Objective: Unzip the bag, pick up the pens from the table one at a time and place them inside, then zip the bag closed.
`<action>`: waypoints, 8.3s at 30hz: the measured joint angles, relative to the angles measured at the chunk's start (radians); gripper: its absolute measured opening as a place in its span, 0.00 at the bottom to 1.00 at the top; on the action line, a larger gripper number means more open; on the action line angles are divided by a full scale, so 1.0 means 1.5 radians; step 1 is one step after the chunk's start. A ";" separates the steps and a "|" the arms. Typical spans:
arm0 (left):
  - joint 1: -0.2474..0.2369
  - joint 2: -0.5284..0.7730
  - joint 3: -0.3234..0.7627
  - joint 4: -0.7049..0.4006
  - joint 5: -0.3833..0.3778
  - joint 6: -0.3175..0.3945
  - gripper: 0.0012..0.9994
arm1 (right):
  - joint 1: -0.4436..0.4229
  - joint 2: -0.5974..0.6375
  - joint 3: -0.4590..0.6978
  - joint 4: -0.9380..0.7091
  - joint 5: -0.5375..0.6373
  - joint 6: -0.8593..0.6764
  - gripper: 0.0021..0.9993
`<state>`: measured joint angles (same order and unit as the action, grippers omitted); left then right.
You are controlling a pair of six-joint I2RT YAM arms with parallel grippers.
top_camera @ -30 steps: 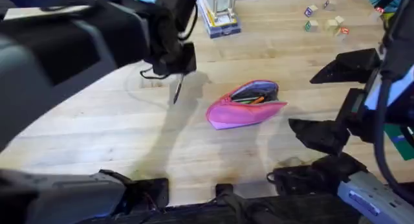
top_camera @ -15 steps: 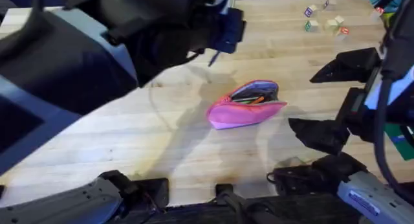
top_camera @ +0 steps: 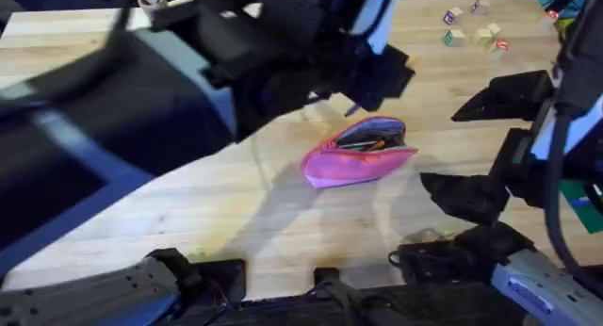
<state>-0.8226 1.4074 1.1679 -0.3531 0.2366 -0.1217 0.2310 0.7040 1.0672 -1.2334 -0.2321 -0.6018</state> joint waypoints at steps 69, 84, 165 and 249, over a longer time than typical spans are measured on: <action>0.110 -0.071 0.003 -0.335 -0.107 0.133 0.99 | 0.000 0.000 0.000 -0.021 0.000 0.015 1.00; 0.158 -0.071 0.003 -0.443 -0.196 0.165 0.99 | 0.000 0.000 0.000 -0.021 0.000 0.015 1.00; 0.476 -0.071 -0.092 -0.520 0.319 1.029 0.99 | 0.000 0.279 0.000 0.110 -0.387 0.400 1.00; 0.476 -0.071 -0.092 -0.500 0.324 1.029 0.99 | 0.048 0.415 -0.260 0.635 -0.533 0.639 1.00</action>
<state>-0.1085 1.3014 1.0302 -1.1030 0.7219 1.4223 0.3027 1.3266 0.6773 -0.2802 -1.0318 0.3563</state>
